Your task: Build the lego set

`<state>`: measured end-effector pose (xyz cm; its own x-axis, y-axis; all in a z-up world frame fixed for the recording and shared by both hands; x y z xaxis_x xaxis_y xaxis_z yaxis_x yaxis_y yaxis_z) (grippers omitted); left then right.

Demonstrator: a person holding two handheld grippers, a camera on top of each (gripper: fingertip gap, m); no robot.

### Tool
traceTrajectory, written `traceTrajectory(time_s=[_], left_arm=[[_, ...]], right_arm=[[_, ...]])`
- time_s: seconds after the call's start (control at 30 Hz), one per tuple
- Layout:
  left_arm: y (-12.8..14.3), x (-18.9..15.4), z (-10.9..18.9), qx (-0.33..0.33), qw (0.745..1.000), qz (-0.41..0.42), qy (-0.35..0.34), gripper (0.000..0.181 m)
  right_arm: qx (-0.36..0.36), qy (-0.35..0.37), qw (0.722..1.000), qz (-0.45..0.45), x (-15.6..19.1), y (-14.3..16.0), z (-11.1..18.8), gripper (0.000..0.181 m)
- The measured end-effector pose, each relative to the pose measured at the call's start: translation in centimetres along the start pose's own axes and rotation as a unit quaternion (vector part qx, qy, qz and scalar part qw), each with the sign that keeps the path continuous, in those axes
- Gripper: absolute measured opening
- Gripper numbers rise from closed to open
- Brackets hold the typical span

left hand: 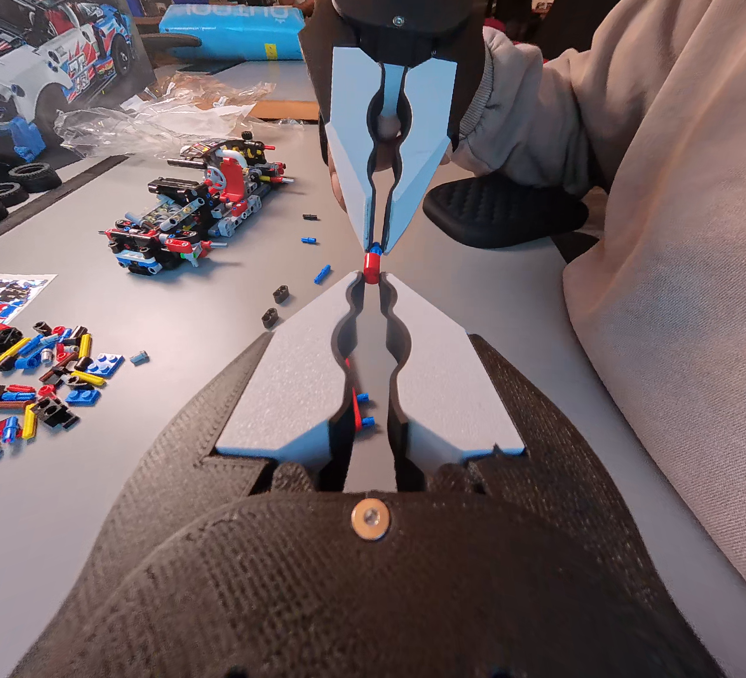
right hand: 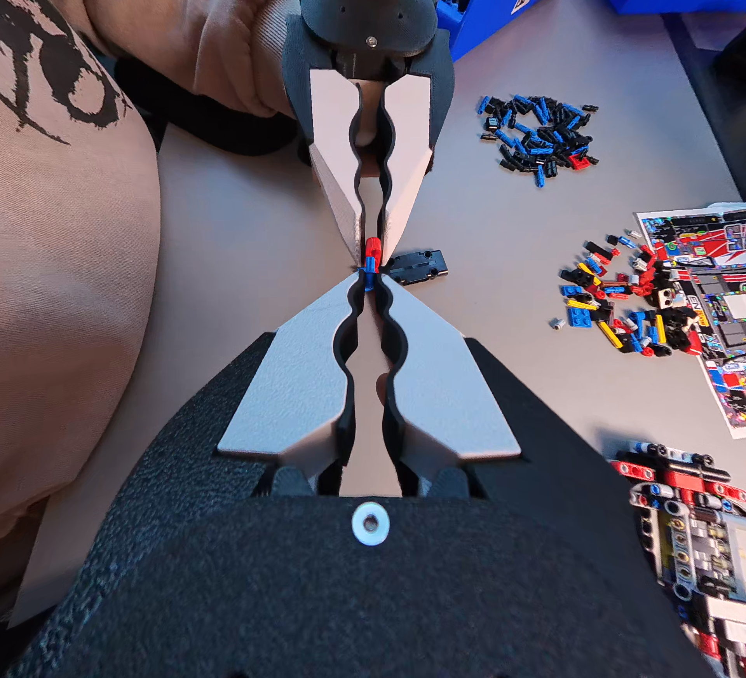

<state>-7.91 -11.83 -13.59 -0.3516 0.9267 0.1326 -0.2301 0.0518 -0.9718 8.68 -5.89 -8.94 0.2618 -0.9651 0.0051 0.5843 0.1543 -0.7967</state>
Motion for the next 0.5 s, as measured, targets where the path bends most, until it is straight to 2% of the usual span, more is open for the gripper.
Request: traceTrajectory(time_s=[0.27,0.5], left_arm=[[0.3,-0.8,-0.8,0.075,0.994,-0.079,-0.023,0.005],[0.6,-2.0,-1.7,0.155,0.962,-0.217,-0.063,0.005]], right_arm=[[0.044,-0.009,0.999,-0.014,-0.1,0.5,-0.7,0.002],[0.086,-0.036,0.992,-0.08,-0.6,1.4,-1.6,0.001]])
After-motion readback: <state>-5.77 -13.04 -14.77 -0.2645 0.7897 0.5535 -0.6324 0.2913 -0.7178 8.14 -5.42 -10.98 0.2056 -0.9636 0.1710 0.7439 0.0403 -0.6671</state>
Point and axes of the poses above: each gripper's, where its closed fingertips meet, z back along the fingers, y out of its underside, x = y × z across the jaws, the point moved 10 cm from there along z, back along the fingers, and after that the axes turned 8 degrees about -z, right-handed, at the moved point
